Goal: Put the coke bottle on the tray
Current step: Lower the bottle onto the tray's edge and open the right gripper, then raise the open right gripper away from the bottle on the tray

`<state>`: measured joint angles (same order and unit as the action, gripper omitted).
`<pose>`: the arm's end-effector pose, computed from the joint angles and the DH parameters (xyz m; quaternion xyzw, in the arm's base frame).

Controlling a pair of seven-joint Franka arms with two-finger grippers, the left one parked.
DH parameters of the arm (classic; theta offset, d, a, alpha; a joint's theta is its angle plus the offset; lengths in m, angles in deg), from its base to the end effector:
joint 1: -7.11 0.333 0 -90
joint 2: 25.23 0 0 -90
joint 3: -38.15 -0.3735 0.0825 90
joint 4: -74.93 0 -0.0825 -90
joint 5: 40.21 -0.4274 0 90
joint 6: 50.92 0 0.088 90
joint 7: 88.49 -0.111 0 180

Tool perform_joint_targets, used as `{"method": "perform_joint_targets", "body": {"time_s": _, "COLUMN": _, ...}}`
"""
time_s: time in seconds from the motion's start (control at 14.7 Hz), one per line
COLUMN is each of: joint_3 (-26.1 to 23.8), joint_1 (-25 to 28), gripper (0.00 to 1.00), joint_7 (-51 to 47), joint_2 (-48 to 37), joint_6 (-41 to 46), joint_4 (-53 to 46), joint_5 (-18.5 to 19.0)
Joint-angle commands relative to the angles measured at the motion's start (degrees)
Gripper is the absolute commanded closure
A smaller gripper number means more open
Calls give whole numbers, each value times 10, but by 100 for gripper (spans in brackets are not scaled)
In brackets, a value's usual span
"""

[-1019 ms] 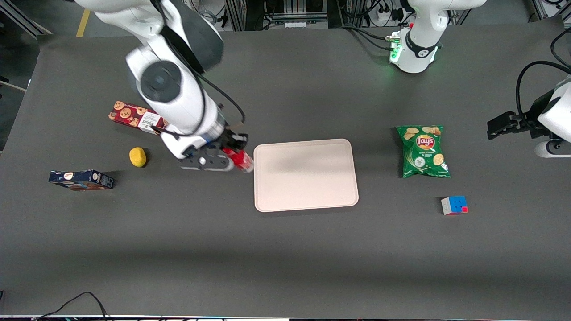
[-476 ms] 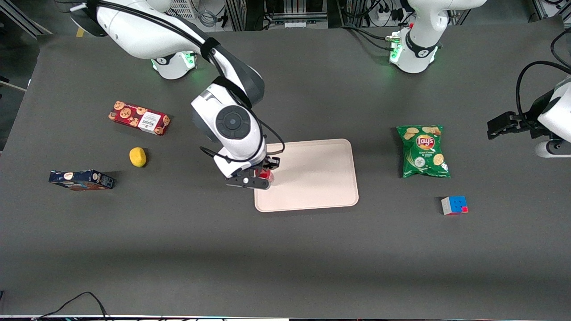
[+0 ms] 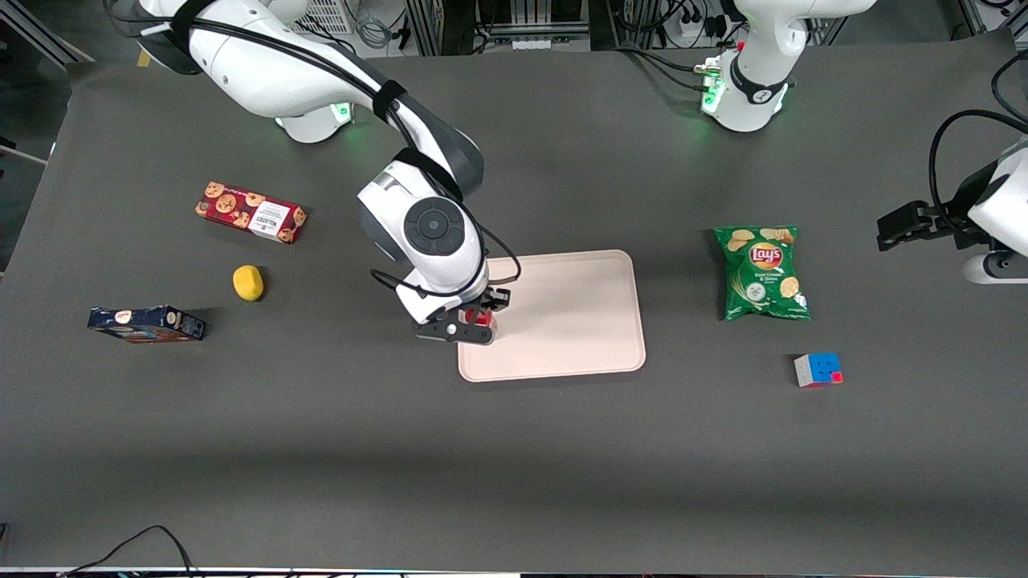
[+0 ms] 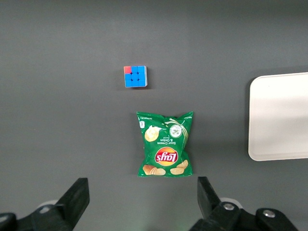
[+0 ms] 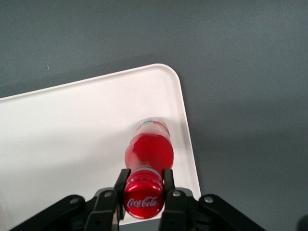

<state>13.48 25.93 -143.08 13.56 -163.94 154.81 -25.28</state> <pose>0.6331 0.4736 0.3537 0.9963 -0.0832 -0.0227 0.0042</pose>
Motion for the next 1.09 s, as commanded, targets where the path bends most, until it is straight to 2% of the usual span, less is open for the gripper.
{"method": "perform_joint_targets", "body": {"time_s": 0.0, "joint_3": -6, "joint_1": 2, "gripper": 84, "joint_7": -29, "joint_2": 6, "joint_6": -19, "joint_4": -3, "joint_5": 27}}
{"method": "perform_joint_targets", "body": {"time_s": 0.07, "joint_3": -6, "joint_1": 1, "gripper": 71, "joint_7": -29, "joint_2": 6, "joint_6": -20, "joint_4": -2, "joint_5": 27}}
{"method": "perform_joint_targets", "body": {"time_s": 0.2, "joint_3": -6, "joint_1": 2, "gripper": 1, "joint_7": -30, "joint_2": 6, "joint_6": -25, "joint_4": -2, "joint_5": 28}}
{"method": "perform_joint_targets", "body": {"time_s": 0.48, "joint_3": -9, "joint_1": -7, "gripper": 0, "joint_7": -43, "joint_2": -11, "joint_6": -22, "joint_4": -4, "joint_5": 22}}
{"method": "perform_joint_targets", "body": {"time_s": 0.68, "joint_3": -25, "joint_1": -43, "gripper": 0, "joint_7": -17, "joint_2": -73, "joint_6": -4, "joint_4": -2, "joint_5": 8}}
{"method": "perform_joint_targets", "body": {"time_s": 0.88, "joint_3": -29, "joint_1": -118, "gripper": 0, "joint_7": 119, "joint_2": -137, "joint_6": 31, "joint_4": 7, "joint_5": -66}}
{"method": "perform_joint_targets", "body": {"time_s": 1.02, "joint_3": -2, "joint_1": -144, "gripper": 0, "joint_7": 180, "joint_2": -196, "joint_6": 37, "joint_4": 41, "joint_5": -94}}
